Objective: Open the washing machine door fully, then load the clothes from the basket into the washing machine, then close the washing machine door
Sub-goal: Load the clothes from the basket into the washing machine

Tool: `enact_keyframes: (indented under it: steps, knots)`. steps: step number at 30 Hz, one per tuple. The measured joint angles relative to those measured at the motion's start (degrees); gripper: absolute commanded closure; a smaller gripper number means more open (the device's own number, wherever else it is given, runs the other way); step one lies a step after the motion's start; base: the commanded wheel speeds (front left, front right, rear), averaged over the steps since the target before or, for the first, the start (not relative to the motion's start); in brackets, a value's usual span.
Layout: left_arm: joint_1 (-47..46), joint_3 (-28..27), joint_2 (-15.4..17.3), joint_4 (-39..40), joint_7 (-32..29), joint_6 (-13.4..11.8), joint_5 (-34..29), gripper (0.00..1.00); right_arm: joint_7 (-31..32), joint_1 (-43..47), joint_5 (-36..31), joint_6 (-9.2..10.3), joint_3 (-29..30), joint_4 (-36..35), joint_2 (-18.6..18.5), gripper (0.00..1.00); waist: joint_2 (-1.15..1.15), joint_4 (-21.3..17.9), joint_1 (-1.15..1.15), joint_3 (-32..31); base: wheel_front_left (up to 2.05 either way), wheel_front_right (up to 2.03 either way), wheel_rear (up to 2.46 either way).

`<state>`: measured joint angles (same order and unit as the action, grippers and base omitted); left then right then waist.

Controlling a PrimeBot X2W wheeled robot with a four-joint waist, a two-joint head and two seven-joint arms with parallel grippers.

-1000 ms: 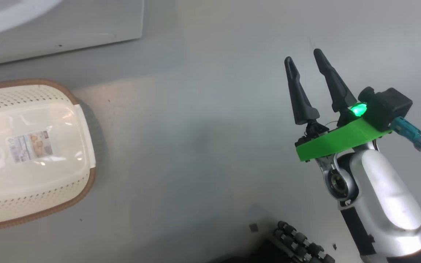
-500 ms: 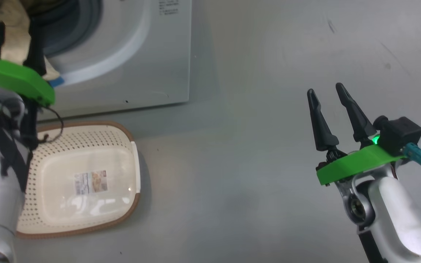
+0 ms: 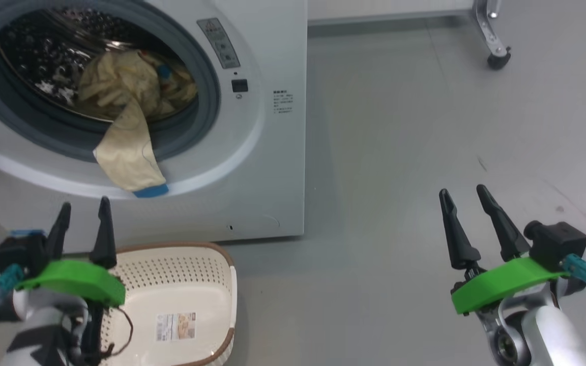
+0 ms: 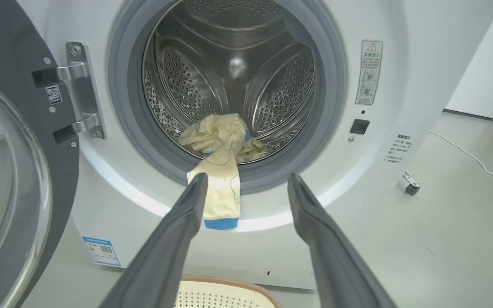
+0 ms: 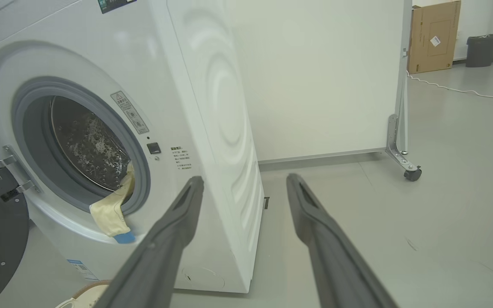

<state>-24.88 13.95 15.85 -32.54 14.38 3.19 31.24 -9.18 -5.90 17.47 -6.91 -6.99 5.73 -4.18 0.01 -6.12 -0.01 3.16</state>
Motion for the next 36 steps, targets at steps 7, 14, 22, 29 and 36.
enact_keyframes:
  steps: [7,14,22,29,36]
  knots:
    - [12.43,-0.78,0.19,13.34,0.0,-3.93,-2.59,0.0,0.25,2.34,-0.01,0.0,0.93,-1.47,0.7,0.0,0.0,1.75,0.0,-4.68,0.0,0.0,0.0]
    - [18.67,-0.91,-0.07,20.5,0.0,-6.45,-3.01,0.0,0.7,3.57,-0.43,0.0,1.26,-1.89,0.91,0.0,0.0,2.63,0.0,-5.62,0.0,0.0,0.0]
    - [21.0,-0.54,-0.25,23.93,0.0,-7.36,-3.55,0.0,0.66,4.16,-0.41,0.0,1.04,-1.7,1.15,0.0,0.0,2.42,0.0,-6.23,0.0,0.0,0.0]
    - [21.43,0.34,-0.58,24.72,-0.01,-7.78,-3.53,0.0,0.62,4.17,-0.33,0.0,0.83,-1.23,1.25,0.0,0.0,2.41,0.0,-6.21,0.0,0.0,0.0]
    - [21.47,1.18,-0.78,24.76,-0.02,-7.75,-3.52,0.0,0.6,4.17,-0.33,0.0,0.6,-0.9,1.32,0.0,0.0,2.38,0.0,-6.14,0.0,0.0,0.0]
